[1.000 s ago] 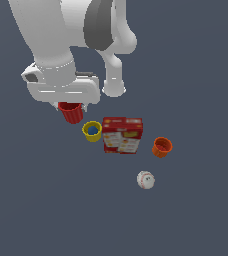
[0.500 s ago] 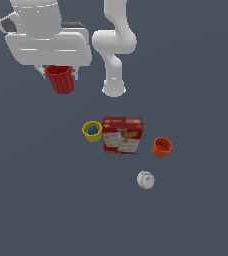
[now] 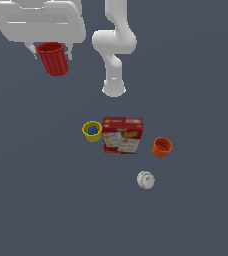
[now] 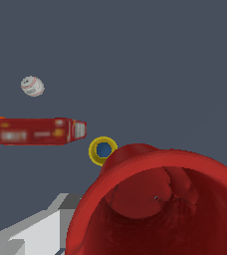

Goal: Pick up a designated object from a clutter of objects.

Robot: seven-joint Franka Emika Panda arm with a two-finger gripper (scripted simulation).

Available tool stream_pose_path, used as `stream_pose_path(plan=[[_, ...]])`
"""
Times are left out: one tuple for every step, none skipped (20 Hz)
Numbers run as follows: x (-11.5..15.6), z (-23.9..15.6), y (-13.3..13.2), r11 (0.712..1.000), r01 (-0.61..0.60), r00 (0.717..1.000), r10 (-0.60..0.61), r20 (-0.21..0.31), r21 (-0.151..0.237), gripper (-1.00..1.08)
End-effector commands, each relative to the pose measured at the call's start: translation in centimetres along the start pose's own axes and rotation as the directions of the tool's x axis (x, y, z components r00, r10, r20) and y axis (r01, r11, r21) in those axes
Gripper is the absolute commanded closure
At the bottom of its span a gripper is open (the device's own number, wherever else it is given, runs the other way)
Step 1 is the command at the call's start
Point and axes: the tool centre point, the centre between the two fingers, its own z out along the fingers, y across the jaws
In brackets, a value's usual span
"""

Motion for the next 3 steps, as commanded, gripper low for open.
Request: stream_pose_path(plan=[[-0.18,-0.56,0.08,1.000,0.001,1.000,-0.001,0.000,-0.001,1.08],[-0.21,-0.64,0.10,1.000,0.001,1.000,-0.001,0.000,-0.001,1.08],[-0.22,-0.66,0.11,1.000,0.001,1.000,-0.001,0.000,-0.001,1.08]])
